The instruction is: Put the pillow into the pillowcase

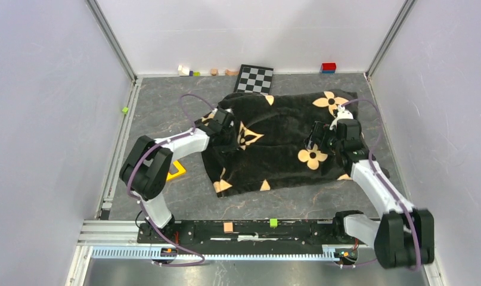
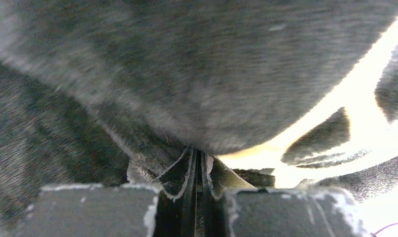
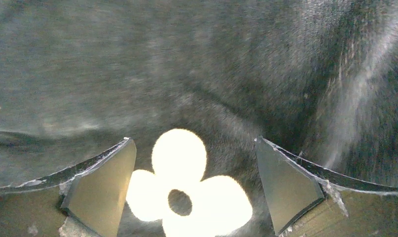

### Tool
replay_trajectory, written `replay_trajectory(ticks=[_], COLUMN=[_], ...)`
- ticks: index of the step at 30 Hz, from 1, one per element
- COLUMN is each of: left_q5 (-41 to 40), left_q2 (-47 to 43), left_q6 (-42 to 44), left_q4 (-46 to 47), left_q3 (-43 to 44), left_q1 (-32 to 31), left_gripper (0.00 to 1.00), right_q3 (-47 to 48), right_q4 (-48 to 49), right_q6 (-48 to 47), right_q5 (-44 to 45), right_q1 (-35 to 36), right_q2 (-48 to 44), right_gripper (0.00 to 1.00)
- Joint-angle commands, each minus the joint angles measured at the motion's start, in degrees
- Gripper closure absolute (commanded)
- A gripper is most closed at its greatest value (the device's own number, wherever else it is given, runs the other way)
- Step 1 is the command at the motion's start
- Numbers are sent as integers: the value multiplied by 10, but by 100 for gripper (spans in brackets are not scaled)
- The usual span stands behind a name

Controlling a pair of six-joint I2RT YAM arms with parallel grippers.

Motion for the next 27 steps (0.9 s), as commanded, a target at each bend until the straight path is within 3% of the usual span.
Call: replay_trajectory(ticks=[1,7,13,18,19,20,23,27], left_q5=[-9,-39,-55,-27,-19,-13,-16,-16], left_q2=[51,31,-68,-159,-171,-187,-239,-296], left_q6=[8,43,52,40,44,53,69,90], left_q4=[-21,-65,-106,-114,-118,-119,-124,-132], left_q3=[54,71,69,39,38,38,38,50], left_q1=[-84,-97,-71,0,11,14,15,15], left_gripper=[91,91,72,59,54,44,2,0], right_q3=[-4,22,49,78,81,85,91,102], right_q4=[-19,-43,-39,-41,-42,-40,-29,-20], right_q6=[-14,-10,-5,-11,-14,-15,-17,-18], right_q5=[7,20,66,119,127,134,139,138], right_q1=[0,60,170,298,311,325,351,363], right_q2=[-104,-152,-138,-111,-106,-105,-105,-108], right_gripper=[2,2,2,2,2,2,2,2])
